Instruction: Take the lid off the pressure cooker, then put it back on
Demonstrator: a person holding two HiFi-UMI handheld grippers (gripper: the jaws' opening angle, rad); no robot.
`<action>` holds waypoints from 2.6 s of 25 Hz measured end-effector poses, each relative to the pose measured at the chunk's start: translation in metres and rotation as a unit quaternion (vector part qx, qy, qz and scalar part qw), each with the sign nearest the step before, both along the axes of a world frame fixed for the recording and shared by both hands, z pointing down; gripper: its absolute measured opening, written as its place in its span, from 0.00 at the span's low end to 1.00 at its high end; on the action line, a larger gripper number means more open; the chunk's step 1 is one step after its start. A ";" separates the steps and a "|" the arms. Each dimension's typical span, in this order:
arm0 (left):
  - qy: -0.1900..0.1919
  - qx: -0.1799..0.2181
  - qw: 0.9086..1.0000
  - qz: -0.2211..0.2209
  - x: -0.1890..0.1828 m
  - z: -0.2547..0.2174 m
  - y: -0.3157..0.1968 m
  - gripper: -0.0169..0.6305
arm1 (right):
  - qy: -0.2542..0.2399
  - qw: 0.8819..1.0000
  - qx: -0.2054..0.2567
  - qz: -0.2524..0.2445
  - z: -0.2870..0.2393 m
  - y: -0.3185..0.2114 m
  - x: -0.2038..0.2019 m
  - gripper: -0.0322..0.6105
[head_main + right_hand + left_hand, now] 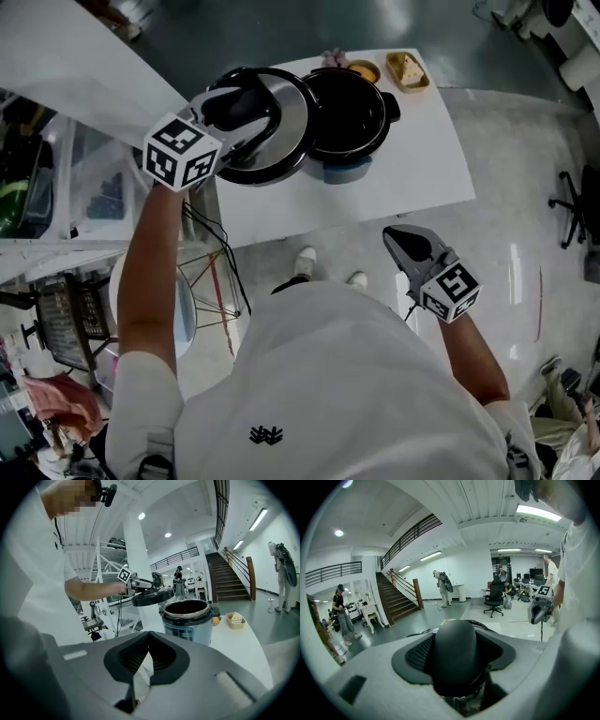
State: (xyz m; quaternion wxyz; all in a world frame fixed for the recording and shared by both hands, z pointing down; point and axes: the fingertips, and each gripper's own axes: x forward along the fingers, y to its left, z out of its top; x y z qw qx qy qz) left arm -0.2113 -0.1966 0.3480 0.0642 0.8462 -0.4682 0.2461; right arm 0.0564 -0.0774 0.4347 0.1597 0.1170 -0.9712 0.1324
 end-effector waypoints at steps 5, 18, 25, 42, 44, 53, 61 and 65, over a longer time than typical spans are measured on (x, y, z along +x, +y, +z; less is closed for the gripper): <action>0.001 0.000 1.000 -0.031 -0.020 -0.002 0.025 0.48 | -0.003 0.999 0.001 -0.035 -0.002 0.004 -0.015 0.07; 0.006 -0.007 0.995 -0.099 -0.066 0.019 0.085 0.48 | 0.003 0.995 0.002 -0.098 -0.001 0.019 -0.050 0.07; 0.006 -0.016 0.994 -0.108 -0.073 0.051 0.101 0.48 | 0.013 0.995 0.003 -0.100 0.003 0.024 -0.057 0.07; 0.019 -0.049 0.991 -0.122 -0.072 0.154 0.104 0.48 | 0.047 0.997 0.004 -0.055 0.007 0.018 -0.055 0.07; 0.019 -0.053 0.991 -0.123 -0.070 0.167 0.103 0.48 | 0.051 0.998 0.005 -0.048 0.007 0.018 -0.054 0.07; 0.027 -0.068 0.989 -0.129 -0.061 0.212 0.099 0.48 | 0.066 0.998 0.007 -0.020 0.007 0.018 -0.047 0.07; 0.032 -0.079 0.987 -0.134 -0.059 0.243 0.097 0.48 | 0.080 0.997 -0.003 0.000 0.009 0.020 -0.044 0.07; 0.025 -0.080 0.987 -0.139 -0.059 0.255 0.096 0.48 | 0.083 0.996 -0.012 0.012 0.012 0.020 -0.041 0.07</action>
